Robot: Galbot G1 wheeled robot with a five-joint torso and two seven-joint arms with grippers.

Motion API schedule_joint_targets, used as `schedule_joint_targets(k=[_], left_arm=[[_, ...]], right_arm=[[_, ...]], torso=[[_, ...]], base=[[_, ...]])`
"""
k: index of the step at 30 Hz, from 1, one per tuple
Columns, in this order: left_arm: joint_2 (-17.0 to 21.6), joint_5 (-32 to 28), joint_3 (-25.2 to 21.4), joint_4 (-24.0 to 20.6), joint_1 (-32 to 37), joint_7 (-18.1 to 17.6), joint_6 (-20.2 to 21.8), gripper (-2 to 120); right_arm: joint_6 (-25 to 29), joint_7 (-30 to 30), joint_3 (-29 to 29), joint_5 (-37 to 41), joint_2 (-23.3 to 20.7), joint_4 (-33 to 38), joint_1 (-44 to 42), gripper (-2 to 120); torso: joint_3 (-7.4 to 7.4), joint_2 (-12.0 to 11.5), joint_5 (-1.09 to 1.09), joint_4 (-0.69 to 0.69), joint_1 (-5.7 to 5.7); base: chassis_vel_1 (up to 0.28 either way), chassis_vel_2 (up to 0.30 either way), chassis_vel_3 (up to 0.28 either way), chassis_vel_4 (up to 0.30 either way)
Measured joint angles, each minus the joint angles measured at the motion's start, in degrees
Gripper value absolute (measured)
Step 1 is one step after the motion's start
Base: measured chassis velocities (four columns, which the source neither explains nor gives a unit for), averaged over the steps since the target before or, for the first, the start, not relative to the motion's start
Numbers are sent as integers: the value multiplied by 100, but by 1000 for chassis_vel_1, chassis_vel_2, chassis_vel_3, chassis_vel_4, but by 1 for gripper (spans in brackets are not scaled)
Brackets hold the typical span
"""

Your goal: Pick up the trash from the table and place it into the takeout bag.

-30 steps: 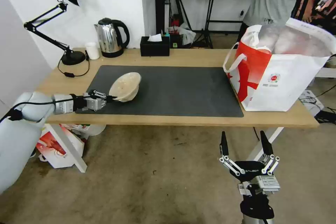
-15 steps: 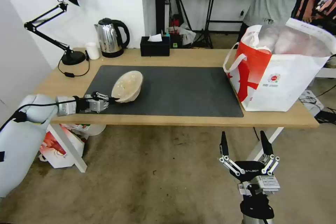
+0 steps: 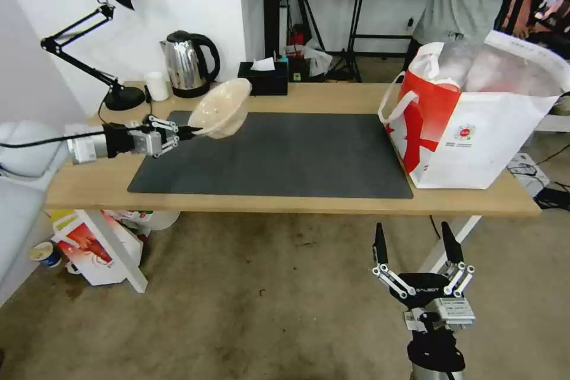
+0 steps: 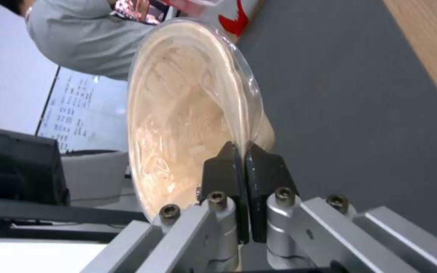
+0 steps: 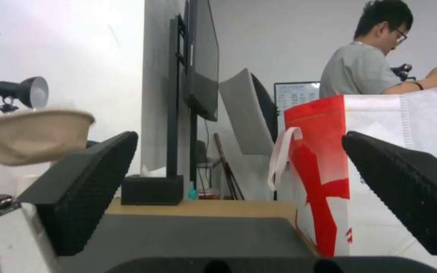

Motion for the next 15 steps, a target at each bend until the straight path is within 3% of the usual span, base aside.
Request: schedule_joint_targets(k=[8,15], left_arm=[[278,-283,482,-136,-511,11,140,0],[503,-795,1456,-102,-1602,11,323,0]], right_arm=[[0,0,0,0,0,0,0,100],[0,0,0,0,0,0,0,100]], torso=[[0,0,0,0,0],[0,0,1,-2,1]], base=[[0,0,0,0],[0,0,0,0]])
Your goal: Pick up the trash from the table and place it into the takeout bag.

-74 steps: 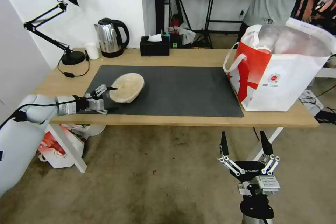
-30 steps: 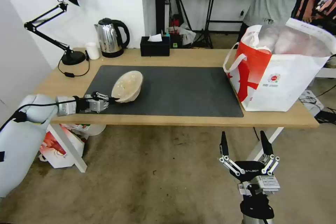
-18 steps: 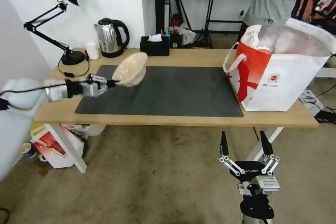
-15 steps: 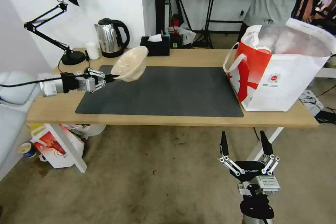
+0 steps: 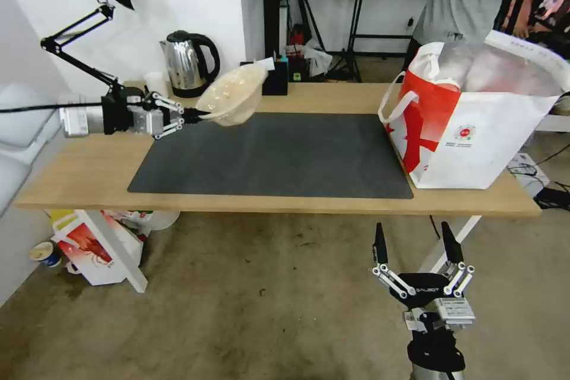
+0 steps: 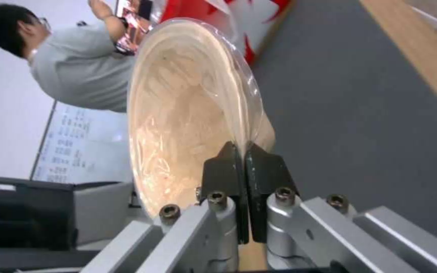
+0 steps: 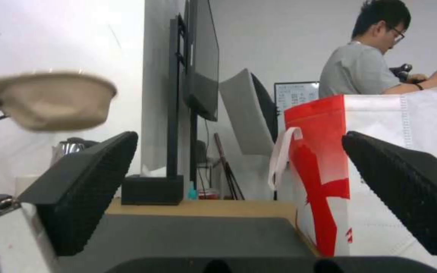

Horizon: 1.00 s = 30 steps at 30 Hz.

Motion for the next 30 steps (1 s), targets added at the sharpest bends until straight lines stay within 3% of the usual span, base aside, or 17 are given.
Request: schedule_joint_targets(k=[6,13,21,30], left_arm=[[-136,-236,739,302,-805,-8,23,0],[-664,-303,1632,690,-1836,-24,68,0],[-1166,-295,2228,1111,-2697,-27,73,0],[-1737,-262,2685,1475,-3174,-30,113,0]], right_arm=[[0,0,-1,0,0,0,0,100],[0,0,0,0,0,0,0,100],[0,0,-1,0,0,0,0,100],[0,0,0,0,0,0,0,100]], torso=[[0,0,0,3,0],[0,0,0,1,0],[0,0,1,2,0],[0,0,0,2,0]], base=[[0,0,0,0],[0,0,0,0],[0,0,0,0],[0,0,0,0]])
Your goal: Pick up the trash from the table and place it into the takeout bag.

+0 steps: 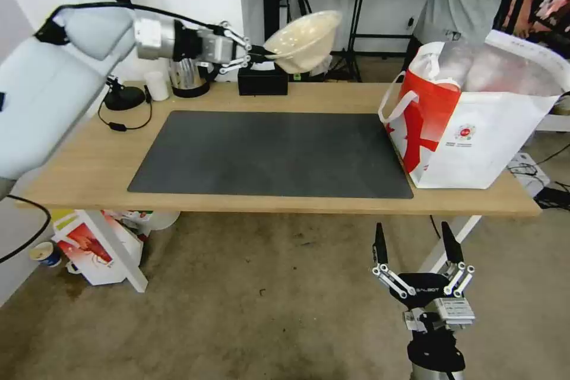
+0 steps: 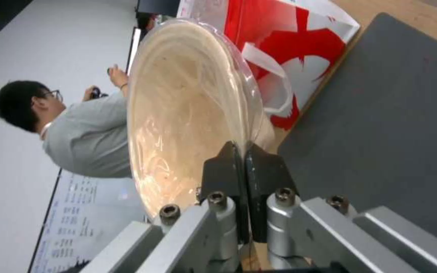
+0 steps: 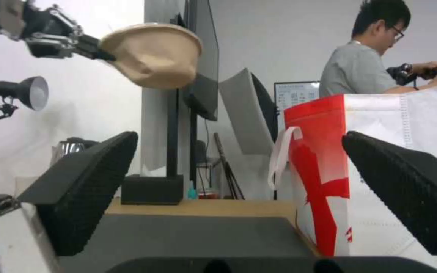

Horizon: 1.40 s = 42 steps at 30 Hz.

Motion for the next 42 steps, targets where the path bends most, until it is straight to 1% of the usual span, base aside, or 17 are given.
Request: schedule_joint_targets(k=[6,7,11,12,15,16,19,20,23,24,26,28,30,31,34,35,42], left_arm=[[-355,29,197,201,-210,-7,45,0],[-355,29,197,201,-210,-7,45,0],[-650,105,322,358,-343,-13,81,0],[-650,105,322,358,-343,-13,81,0],[-896,162,375,495,-442,-14,84,0],[-896,162,375,495,-442,-14,84,0],[-1156,226,460,659,-537,-14,84,0],[-1156,226,460,659,-537,-14,84,0],[-1425,294,541,836,-652,-14,71,0],[-1425,294,541,836,-652,-14,71,0],[-1577,325,595,949,-737,-15,66,0],[-1620,332,607,978,-763,-14,65,0],[-1828,378,643,1138,-905,-14,53,0],[-1828,378,643,1138,-905,-14,53,0],[-2147,460,685,1372,-1094,-9,19,0],[-2147,460,685,1372,-1094,-9,19,0],[-2585,562,735,1644,-1225,2,-23,0]], right_arm=[[0,0,0,0,0,0,0,100],[0,0,0,0,0,0,0,100],[0,0,0,0,0,0,0,100],[0,0,0,0,0,0,0,100],[0,0,0,0,0,0,0,100],[0,0,0,0,0,0,0,100],[0,0,0,0,0,0,0,100],[0,0,0,0,0,0,0,100],[0,0,0,0,0,0,0,100],[0,0,0,0,0,0,0,100],[0,0,0,-1,0,0,0,100],[0,0,0,0,0,0,0,100],[0,0,0,0,0,0,0,100],[0,0,0,0,0,0,0,100],[0,0,0,0,0,0,0,100],[0,0,0,0,0,0,0,100],[0,0,0,0,0,0,0,100]], torso=[[0,0,1,0,0],[0,0,1,0,0],[0,0,0,0,0],[0,0,0,0,0],[-1,0,1,-1,0],[-1,0,1,-1,0],[0,0,0,-1,-1],[0,0,0,-1,-1],[0,0,0,0,-1],[0,0,0,0,-1],[0,0,0,0,-1],[0,0,0,0,-1],[0,0,0,0,-1],[0,0,0,0,-1],[0,0,1,-1,-1],[0,0,1,-1,-1],[0,1,0,-1,0]], base=[[0,0,0,0],[0,0,0,0],[0,0,0,0],[0,0,0,0],[0,0,0,0],[0,0,0,0],[0,0,0,0],[0,0,0,0],[0,0,0,0],[0,0,0,0],[0,0,0,0],[0,0,0,0],[0,0,0,0],[0,0,0,0],[0,0,0,0],[0,0,0,0],[0,0,0,0]])
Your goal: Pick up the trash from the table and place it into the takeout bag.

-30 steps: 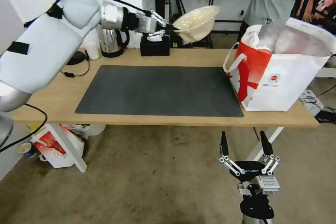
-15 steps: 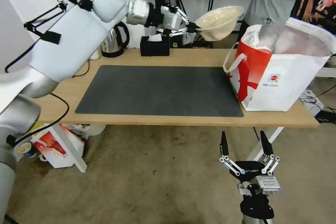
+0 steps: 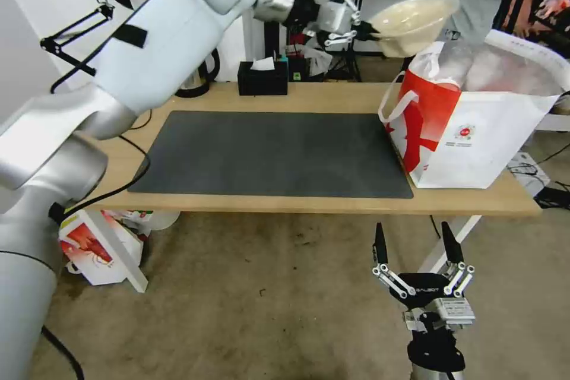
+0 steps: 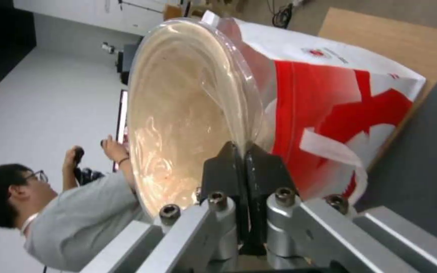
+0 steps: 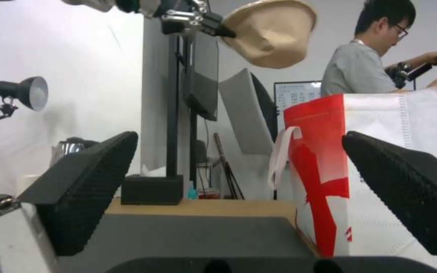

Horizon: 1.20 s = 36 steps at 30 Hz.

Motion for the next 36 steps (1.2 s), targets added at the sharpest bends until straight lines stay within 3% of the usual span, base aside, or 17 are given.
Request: schedule_joint_targets(k=[12,23,36], left_arm=[[-473,152,45,270,-23,-6,-27,0],[-1265,451,-103,766,-7,-13,-159,0],[-1437,551,-106,906,100,-14,-206,0]], right_arm=[[0,0,0,0,0,0,0,100],[0,0,0,0,0,0,0,100],[0,0,0,0,0,0,0,100]], torso=[[0,0,-1,0,0],[0,0,0,-1,0],[0,-1,-1,0,0]], base=[[0,0,0,0],[0,0,0,0],[0,0,0,0]])
